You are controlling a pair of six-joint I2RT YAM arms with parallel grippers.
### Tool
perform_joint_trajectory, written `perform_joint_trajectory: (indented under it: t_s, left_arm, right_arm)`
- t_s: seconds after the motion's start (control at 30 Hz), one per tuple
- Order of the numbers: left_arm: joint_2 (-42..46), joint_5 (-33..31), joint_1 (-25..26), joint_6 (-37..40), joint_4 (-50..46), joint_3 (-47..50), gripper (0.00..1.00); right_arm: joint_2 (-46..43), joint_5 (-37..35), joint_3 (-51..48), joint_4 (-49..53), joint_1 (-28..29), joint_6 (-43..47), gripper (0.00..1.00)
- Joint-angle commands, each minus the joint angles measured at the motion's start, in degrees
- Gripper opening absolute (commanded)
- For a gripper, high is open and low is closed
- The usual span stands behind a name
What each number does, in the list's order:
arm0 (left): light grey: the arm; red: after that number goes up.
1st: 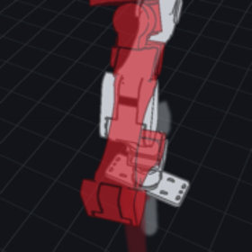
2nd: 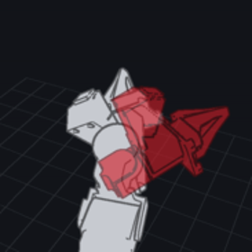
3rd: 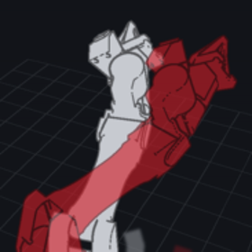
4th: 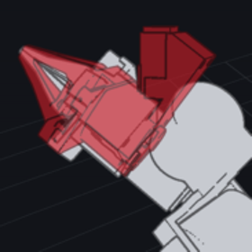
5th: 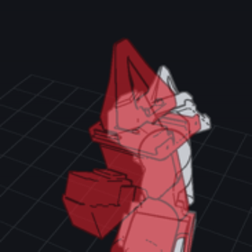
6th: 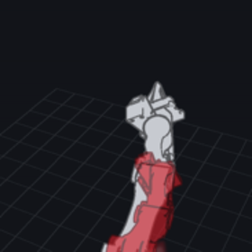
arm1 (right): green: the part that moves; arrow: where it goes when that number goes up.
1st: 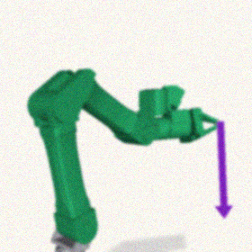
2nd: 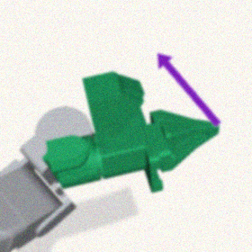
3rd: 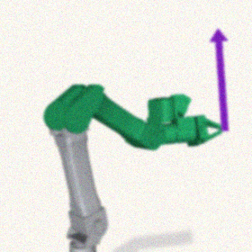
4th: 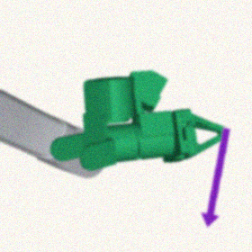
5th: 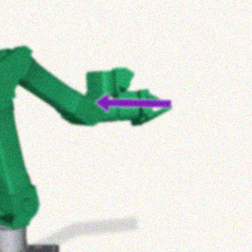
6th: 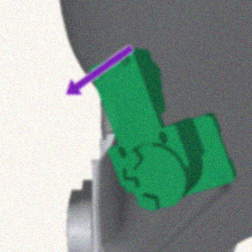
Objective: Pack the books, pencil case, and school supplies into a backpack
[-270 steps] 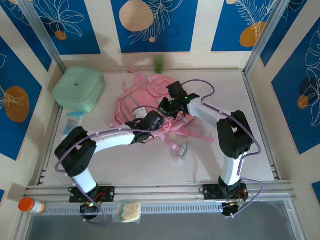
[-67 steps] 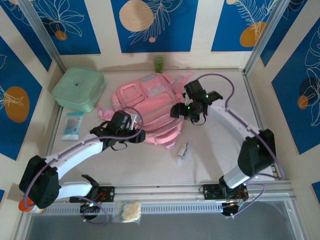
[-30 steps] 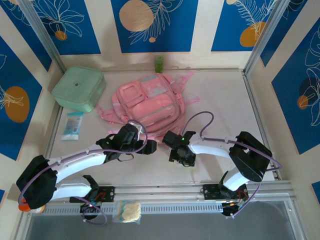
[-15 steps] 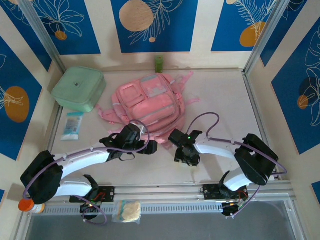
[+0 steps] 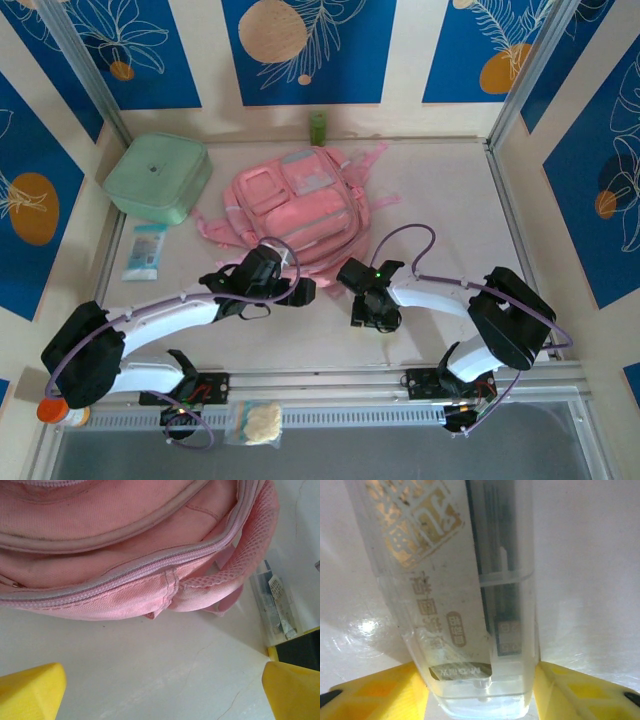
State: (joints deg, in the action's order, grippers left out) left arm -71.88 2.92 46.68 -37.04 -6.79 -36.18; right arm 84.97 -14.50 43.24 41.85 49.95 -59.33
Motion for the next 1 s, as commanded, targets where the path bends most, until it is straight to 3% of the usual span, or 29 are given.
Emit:
perform_joint_trajectory:
  t_s: [0.0,0.6,0.97]
  left_arm:
    - [-0.2,-0.8,0.2,0.7,-1.0,-1.3,0.99]
    - [-0.1,-2.9,0.0,4.1,-5.3,-4.9,0.99]
    - [0.3,-11.9,-2.4,19.0,-16.6,-15.5,0.99]
  right_arm:
    - [1.8,2.9,-0.4,-6.3,-0.2,1.8,0.53]
    - [-4.6,1.2,-1.5,-2.1,-1.6,2.6,0.47]
    - [-13.7,2.1,-0.4,4.0,-7.7,6.2,0.45]
